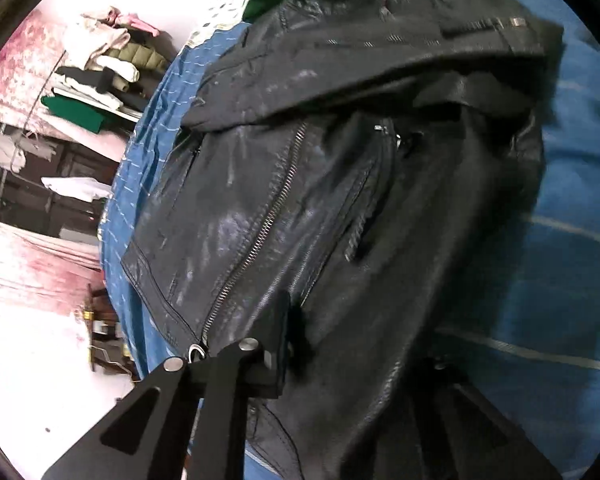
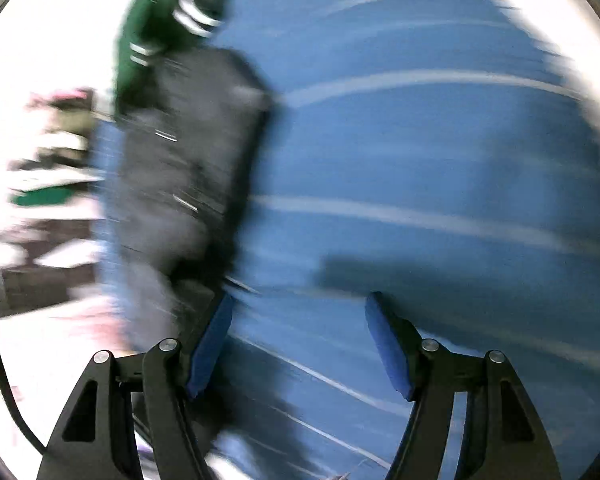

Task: Fold large clothes

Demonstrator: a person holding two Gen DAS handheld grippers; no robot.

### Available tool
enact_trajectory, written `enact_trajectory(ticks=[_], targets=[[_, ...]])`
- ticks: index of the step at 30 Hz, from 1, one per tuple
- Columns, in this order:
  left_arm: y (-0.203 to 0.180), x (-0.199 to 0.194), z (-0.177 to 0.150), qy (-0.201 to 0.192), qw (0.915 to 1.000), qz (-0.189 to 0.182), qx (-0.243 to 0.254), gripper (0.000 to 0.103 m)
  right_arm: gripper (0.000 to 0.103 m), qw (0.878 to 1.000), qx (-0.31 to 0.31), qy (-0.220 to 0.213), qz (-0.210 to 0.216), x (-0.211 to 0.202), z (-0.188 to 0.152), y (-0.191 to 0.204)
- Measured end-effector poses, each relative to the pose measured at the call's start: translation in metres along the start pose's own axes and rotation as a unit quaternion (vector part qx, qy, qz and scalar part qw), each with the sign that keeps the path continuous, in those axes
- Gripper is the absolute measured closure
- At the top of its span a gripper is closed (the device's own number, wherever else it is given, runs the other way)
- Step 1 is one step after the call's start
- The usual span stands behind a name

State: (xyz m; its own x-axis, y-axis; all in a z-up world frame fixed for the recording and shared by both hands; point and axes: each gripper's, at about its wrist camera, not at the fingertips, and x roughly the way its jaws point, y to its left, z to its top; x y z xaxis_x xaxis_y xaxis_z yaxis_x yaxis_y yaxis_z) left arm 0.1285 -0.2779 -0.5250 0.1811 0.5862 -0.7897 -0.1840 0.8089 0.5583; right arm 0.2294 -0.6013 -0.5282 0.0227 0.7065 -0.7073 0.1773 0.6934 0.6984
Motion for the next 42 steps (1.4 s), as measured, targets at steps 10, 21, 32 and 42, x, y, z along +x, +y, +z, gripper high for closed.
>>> enact_trajectory(ticks=[10,21,32,42], targets=[[0.027,-0.035,-0.004,-0.02,0.9985,-0.05,0.01,0.097,0.075,0.987,0.1,0.005,0.127,0.112,0.023,0.039],[0.093,-0.12,-0.047,0.006,0.9678,-0.249,0.033,0.094,0.079,0.998,0.069,-0.015,0.001,-0.012,-0.072,0.131],[0.199,0.01,0.016,0.073,0.9198,-0.366,-0.123,0.09,0.076,0.99,-0.003,0.024,-0.142,0.081,-0.006,0.306],[0.233,0.147,0.035,0.111,0.8729,-0.439,-0.182,0.072,0.052,0.948,-0.063,0.109,-0.293,0.262,0.056,0.341]])
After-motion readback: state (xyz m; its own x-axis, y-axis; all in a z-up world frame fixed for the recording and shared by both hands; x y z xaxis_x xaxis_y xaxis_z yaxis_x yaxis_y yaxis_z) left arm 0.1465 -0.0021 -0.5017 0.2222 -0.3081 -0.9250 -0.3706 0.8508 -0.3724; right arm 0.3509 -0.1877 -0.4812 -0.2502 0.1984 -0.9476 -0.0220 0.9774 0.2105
